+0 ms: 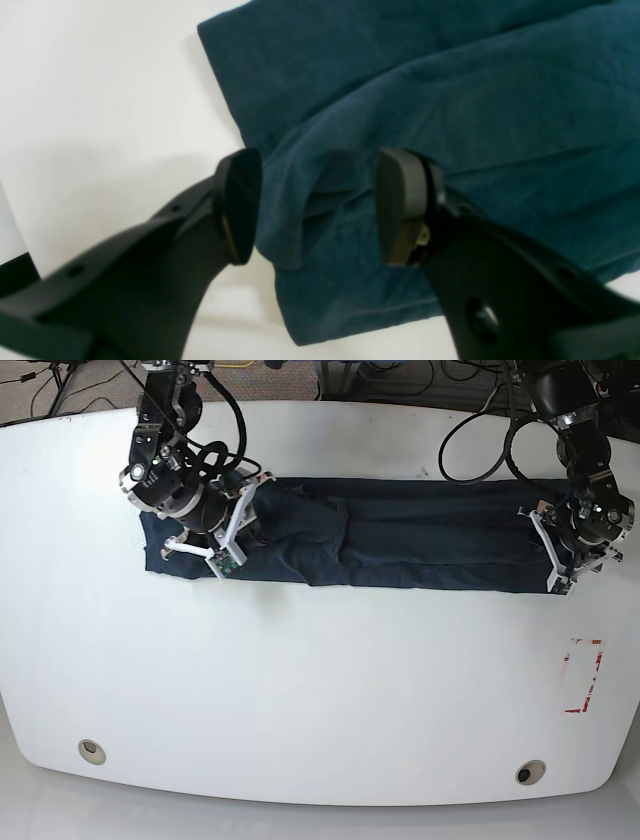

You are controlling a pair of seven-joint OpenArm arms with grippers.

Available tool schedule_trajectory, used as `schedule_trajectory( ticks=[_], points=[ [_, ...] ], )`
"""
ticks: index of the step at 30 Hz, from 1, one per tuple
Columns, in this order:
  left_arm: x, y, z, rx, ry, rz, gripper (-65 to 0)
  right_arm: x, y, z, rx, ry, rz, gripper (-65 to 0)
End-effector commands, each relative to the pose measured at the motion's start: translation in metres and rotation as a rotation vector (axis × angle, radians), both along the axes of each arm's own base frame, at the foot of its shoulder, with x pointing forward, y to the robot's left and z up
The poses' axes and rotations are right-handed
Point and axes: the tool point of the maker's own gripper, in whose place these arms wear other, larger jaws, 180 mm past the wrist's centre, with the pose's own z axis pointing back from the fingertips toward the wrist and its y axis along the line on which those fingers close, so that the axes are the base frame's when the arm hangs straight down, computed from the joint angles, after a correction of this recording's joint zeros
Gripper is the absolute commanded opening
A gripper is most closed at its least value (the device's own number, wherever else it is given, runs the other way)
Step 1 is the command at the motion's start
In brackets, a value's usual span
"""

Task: Layout the t-shirt on the table in an organized manner, then fold the t-shirt properly
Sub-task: 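Regrasp the strip end with the right gripper and pull it outward, then grasp the opposite strip end with the left gripper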

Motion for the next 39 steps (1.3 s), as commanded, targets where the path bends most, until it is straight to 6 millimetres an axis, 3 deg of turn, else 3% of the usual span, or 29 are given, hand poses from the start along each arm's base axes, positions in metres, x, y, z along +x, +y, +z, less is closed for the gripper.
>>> schedule_trajectory(
  ticks=[1, 8, 11, 19, 27, 33, 39],
  points=[
    [0.009, 0.005, 0.013, 0.014, -0.041, -0.003, -31.1, -0.006, -0.016, -0.004, -0.032, 0.011, -0.015, -48.0],
    [0.01, 0.006, 0.014, 0.015, -0.045, -0.002, -31.1, -0.025, -0.026, -0.019, -0.052, 0.07, -0.026, -48.0],
    [0.01, 0.006, 0.014, 0.015, -0.045, -0.002, -31.1, -0.038, -0.027, -0.036, -0.038, 0.129, -0.037, -48.2],
    [0.01, 0.005, 0.014, 0.015, -0.046, -0.002, -31.1, -0.042, -0.025, -0.061, 0.029, 0.158, -0.058, -48.4],
    [0.013, 0.003, 0.018, 0.012, -0.06, -0.005, -31.1, -0.029, -0.022, -0.022, 0.006, 0.041, -0.038, -48.0],
    [0.024, 0.003, 0.034, -0.057, -0.135, 0.02, -30.8, -0.015, -0.028, -0.006, -0.04, 0.004, -0.037, -48.4],
    [0.022, 0.023, 0.052, -0.194, -0.198, 0.137, -30.4, 0.008, -0.061, 0.002, -0.062, -0.031, -0.133, -48.4]
  ],
)
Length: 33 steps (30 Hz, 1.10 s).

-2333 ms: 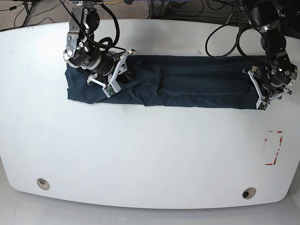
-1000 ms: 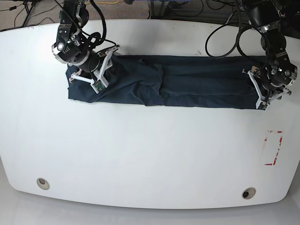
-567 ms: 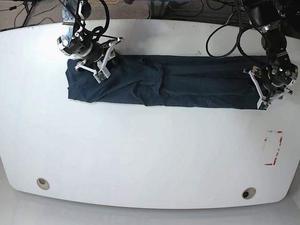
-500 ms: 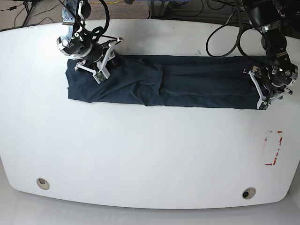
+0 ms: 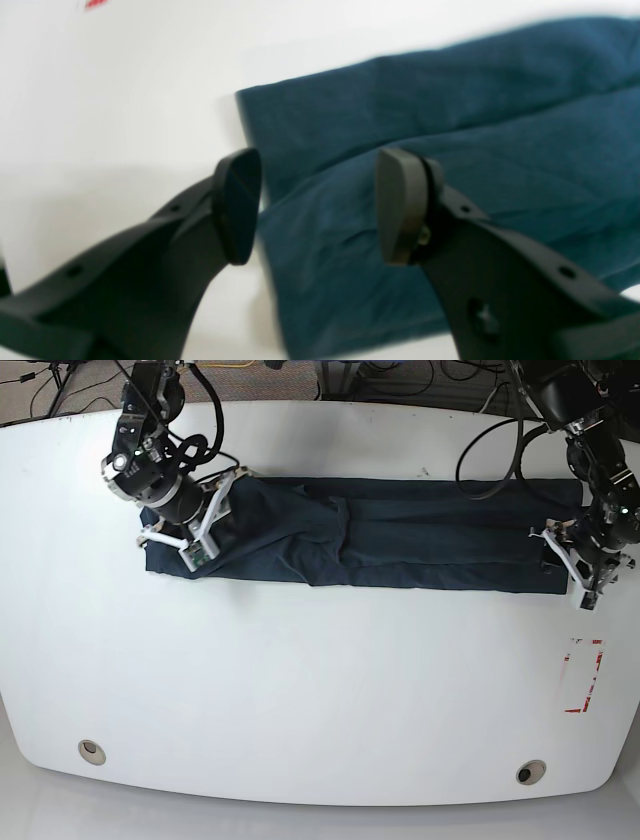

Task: Layout the t-shirt on the table in an organized manner, then fold the t-shirt properly
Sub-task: 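Grasp the opposite strip end with the left gripper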

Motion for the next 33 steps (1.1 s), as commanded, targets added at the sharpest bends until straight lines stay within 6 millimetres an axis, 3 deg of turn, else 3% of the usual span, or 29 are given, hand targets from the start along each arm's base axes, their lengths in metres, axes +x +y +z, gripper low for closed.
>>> schedule_trajectory(
  ticks=[1, 9, 13, 23, 33],
  points=[
    [0.009, 0.01, 0.02, -0.017, -0.058, 0.025, -30.4, 0.016, -0.018, 0.01, -0.011, -0.043, -0.041, -48.4],
    [-0.003, 0.033, 0.02, -0.089, -0.051, 0.1, -20.1, 0.028, -0.053, -0.007, -0.039, -0.005, -0.076, -48.4],
    [-0.006, 0.037, 0.01, -0.133, -0.03, 0.108, -19.2, 0.027, -0.059, -0.022, -0.013, 0.016, -0.086, -48.4],
    [-0.03, 0.069, -0.019, -0.206, 0.061, 0.208, -19.0, 0.024, -0.061, -0.045, 0.04, 0.042, -0.104, -48.4],
    [-0.043, 0.071, -0.045, -0.273, 0.135, 0.243, -18.7, 0.018, -0.061, -0.048, 0.04, 0.056, -0.105, -48.4]
  ],
)
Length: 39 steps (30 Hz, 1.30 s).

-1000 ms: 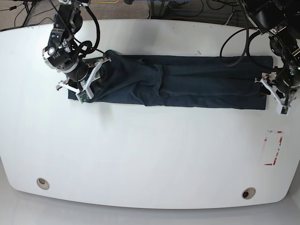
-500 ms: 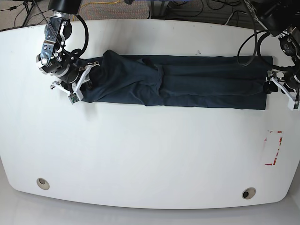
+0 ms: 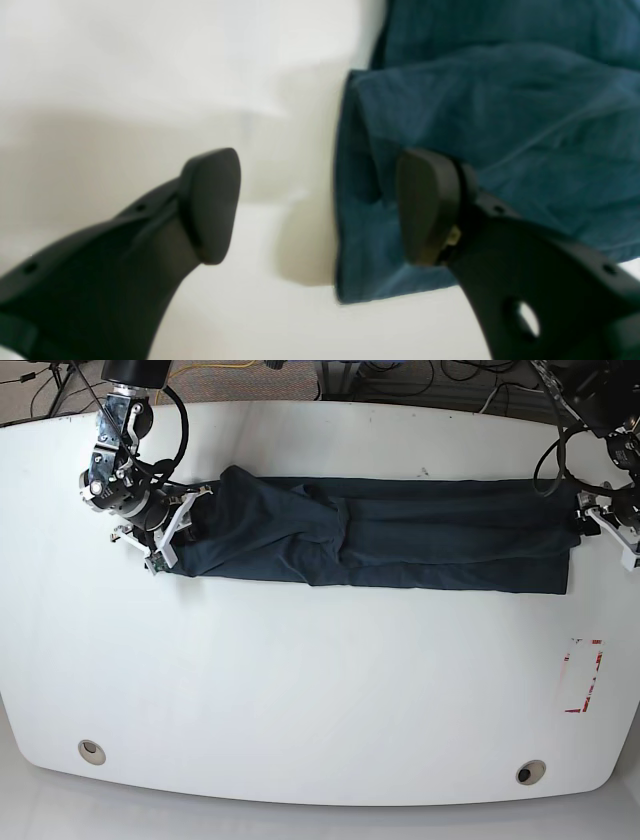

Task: Layout the t-shirt on the table in an organized manner, then fold the t-shirt properly
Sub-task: 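Grasp the opposite strip end with the left gripper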

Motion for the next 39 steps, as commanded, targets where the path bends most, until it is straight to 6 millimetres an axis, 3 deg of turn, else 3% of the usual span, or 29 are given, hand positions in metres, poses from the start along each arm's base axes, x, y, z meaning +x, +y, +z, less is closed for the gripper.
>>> schedule_trajectory(
  ticks=[1, 11, 20, 30, 33, 39],
  points=[
    [0.008, 0.008, 0.009, 0.008, -0.036, 0.005, -18.7, 0.009, -0.002, 0.011, 0.003, -0.047, 0.0, -48.4],
    [0.017, -0.009, -0.006, -0.066, -0.013, -0.012, -19.0, 0.008, 0.002, 0.011, 0.015, -0.047, 0.002, -48.4],
    [0.036, -0.041, 0.002, -0.176, -0.093, -0.082, -19.2, 0.009, 0.003, 0.011, 0.018, -0.048, 0.002, -48.4],
    [0.034, -0.058, -0.007, -0.193, -0.061, -0.138, -19.6, 0.009, 0.009, 0.011, 0.032, -0.051, -0.001, -48.4],
    [0.033, -0.061, -0.009, -0.196, -0.057, -0.142, -24.0, 0.009, 0.009, 0.011, 0.032, -0.051, -0.001, -48.4],
    [0.033, -0.06, -0.01, -0.197, -0.054, -0.138, -46.8, 0.009, 0.009, 0.011, 0.032, -0.052, -0.001, -48.4]
  ],
)
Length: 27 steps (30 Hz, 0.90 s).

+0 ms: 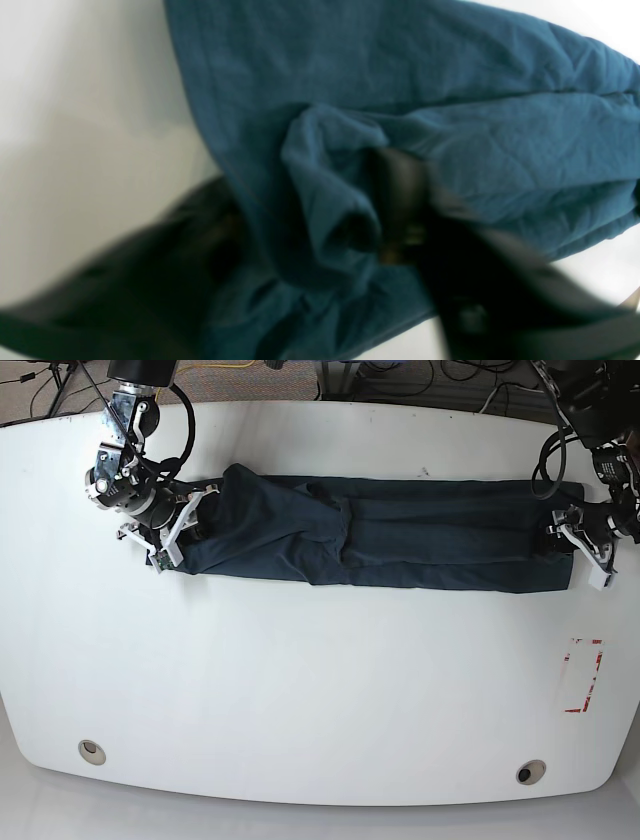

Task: Layout the t-shirt on the table in an organized manner, then fold the t-shirt properly
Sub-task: 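Grasp the opposite strip end with the left gripper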

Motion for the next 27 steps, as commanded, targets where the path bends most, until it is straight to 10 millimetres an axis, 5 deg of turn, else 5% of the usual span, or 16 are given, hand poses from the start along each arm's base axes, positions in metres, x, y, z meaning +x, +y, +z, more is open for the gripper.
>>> schedule_trajectory(
  ticks=[1, 4, 13, 21, 27],
  points=[
    [-0.003, 0.007, 0.001, 0.032, 0.027, -0.012, -50.4, 0.01, -0.001, 0.013, 0.003, -0.053, 0.002, -48.4],
    [-0.003, 0.007, 0.002, 0.035, 0.024, -0.013, -58.9, 0.01, -0.002, 0.013, 0.002, -0.053, 0.003, -48.4],
    [0.005, 0.01, 0.016, 0.073, -0.019, -0.025, -59.6, 0.011, -0.002, 0.013, 0.002, -0.054, 0.003, -48.4],
    [0.014, 0.001, 0.083, 0.283, -0.205, -0.134, -59.6, 0.011, -0.001, 0.014, 0.003, -0.055, 0.002, -48.4],
    [0.015, -0.046, 0.116, 0.373, -0.32, -0.279, -59.6, 0.011, -0.002, 0.013, 0.002, -0.054, 0.003, -48.4]
  ],
)
